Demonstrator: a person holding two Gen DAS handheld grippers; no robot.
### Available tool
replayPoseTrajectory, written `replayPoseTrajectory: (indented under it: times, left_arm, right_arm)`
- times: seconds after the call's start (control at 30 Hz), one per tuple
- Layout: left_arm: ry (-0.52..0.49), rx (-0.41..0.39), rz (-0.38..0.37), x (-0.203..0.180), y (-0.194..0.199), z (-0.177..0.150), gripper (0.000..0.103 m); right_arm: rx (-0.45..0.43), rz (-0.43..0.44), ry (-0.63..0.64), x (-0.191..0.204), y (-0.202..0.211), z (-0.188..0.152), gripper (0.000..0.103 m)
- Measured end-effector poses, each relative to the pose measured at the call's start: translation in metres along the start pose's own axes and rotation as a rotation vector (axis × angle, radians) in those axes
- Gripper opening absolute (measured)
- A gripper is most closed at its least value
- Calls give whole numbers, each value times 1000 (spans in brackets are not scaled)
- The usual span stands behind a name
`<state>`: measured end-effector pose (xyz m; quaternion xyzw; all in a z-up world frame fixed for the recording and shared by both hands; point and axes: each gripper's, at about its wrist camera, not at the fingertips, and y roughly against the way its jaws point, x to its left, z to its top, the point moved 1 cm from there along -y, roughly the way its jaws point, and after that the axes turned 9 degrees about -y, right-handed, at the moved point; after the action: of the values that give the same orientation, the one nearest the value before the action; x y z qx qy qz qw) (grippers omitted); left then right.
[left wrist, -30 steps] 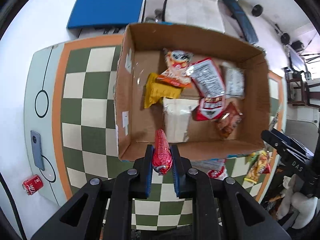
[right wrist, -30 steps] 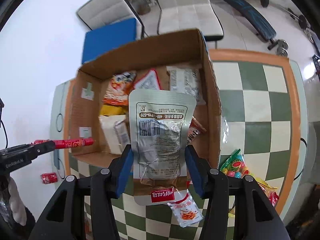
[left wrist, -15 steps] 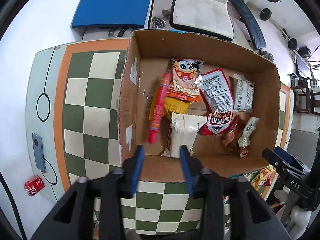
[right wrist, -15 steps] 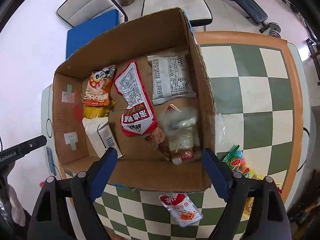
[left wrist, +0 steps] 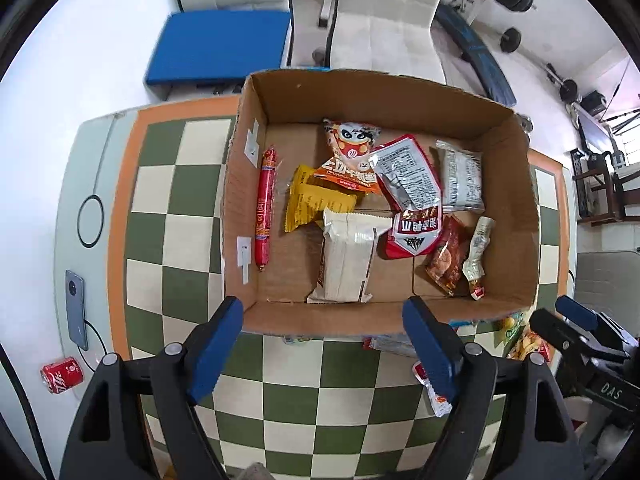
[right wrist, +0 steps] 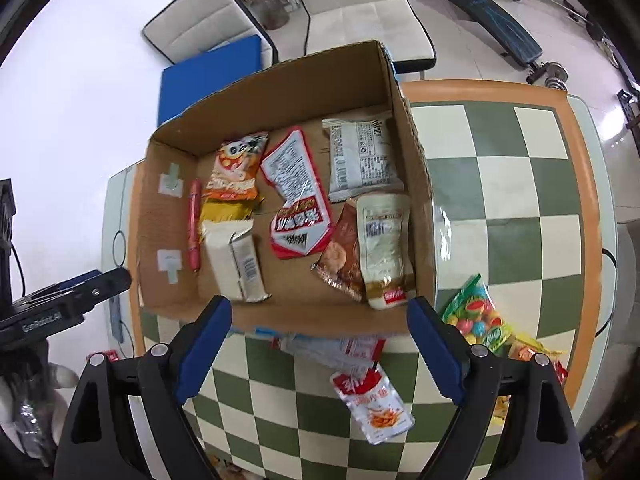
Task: Organize snacks
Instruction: 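Move both open grippers back over the snacks beside the milk carton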
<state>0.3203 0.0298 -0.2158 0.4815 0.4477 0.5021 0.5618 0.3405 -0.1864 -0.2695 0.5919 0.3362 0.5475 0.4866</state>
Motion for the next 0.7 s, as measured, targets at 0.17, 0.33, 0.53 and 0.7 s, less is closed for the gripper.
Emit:
replayPoseTrajectory:
  times: [0.17, 0.33, 0.53, 0.7]
  left_arm:
    - [51, -123, 148, -2, 7, -60, 81]
    - [197, -7, 67, 23, -51, -95, 81]
    - [308, 82, -22, 40, -112, -99, 81]
    - [328, 101, -45, 42, -139, -83, 81]
  right_arm:
    - [-14, -38, 50, -9, 6, -44, 92]
    - [-20, -72, 32, -28, -22, -93, 92]
    - [61, -81, -55, -50, -83, -125, 92]
    - [79, -107, -93, -67, -107, -133, 92]
